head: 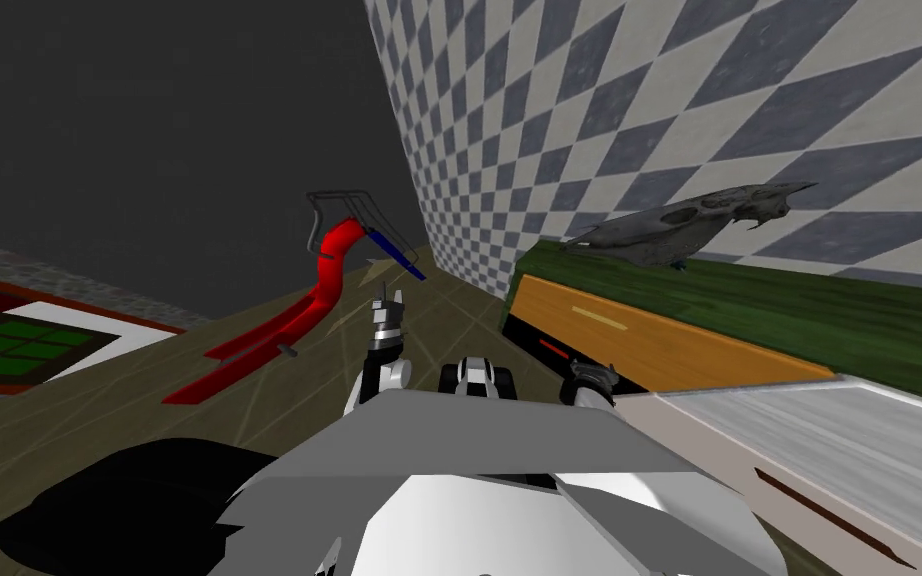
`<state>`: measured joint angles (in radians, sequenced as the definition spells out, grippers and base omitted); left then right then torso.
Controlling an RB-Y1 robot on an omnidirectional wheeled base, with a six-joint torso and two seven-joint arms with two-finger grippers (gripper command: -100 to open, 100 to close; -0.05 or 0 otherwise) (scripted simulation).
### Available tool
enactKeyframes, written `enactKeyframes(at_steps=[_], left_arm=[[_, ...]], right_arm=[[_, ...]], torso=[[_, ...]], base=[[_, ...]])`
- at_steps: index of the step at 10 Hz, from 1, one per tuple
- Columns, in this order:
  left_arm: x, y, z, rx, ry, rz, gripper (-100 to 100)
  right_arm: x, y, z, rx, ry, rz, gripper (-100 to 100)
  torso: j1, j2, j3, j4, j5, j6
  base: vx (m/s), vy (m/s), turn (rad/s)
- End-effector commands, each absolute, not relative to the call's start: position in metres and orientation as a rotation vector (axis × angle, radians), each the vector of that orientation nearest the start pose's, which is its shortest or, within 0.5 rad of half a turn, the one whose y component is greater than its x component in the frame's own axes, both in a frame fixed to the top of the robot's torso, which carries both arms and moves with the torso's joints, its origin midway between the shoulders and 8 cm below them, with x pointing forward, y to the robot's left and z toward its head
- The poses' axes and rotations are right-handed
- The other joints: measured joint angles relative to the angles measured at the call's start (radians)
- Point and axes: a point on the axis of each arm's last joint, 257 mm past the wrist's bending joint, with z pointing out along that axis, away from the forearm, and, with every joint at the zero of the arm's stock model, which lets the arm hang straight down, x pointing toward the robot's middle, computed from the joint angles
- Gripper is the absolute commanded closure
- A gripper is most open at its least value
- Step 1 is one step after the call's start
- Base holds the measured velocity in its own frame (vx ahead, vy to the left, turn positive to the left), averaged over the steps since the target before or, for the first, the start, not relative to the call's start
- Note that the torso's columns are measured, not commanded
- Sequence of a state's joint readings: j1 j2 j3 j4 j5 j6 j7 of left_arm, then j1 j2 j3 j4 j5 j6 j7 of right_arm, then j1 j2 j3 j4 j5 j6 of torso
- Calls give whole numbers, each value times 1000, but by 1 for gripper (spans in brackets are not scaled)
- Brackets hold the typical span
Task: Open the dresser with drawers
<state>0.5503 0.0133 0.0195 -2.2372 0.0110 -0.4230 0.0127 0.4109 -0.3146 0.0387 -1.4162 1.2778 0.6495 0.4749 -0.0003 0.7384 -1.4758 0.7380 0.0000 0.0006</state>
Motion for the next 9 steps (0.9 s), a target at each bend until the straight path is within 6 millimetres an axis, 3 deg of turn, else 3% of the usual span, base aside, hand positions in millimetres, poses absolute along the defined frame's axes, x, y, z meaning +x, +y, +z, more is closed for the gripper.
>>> enactKeyframes(at_steps=[1, 2, 4, 5, 9], left_arm=[[357, 297, -27, -793, 721, -1242, 0], [357, 297, -27, -793, 721, -1242, 0], [357, 297, -27, -793, 721, -1242, 0], [357, 297, -27, -793, 721, -1242, 0], [357, 297, -27, -793, 721, -1242, 0]], right_arm=[[257, -560, -419, -106, 2131, -1293, -100], [257, -561, -416, -110, 2123, -1312, -100], [249, -587, -400, -214, 2084, -1478, -100], [248, -588, -399, -213, 2081, -1485, -100], [241, -628, -361, -381, 1969, -1761, -100]], torso=[[1, -1, 0, 0, 0, -1], [1, -1, -1, 0, 0, -1], [0, 0, 0, 0, 0, -1], [0, 0, 0, 0, 0, -1], [0, -1, 0, 0, 0, 0]], base=[[34, 36, 376], [29, 22, 118], [27, 25, 259], [23, 19, 122], [21, 25, 259]])
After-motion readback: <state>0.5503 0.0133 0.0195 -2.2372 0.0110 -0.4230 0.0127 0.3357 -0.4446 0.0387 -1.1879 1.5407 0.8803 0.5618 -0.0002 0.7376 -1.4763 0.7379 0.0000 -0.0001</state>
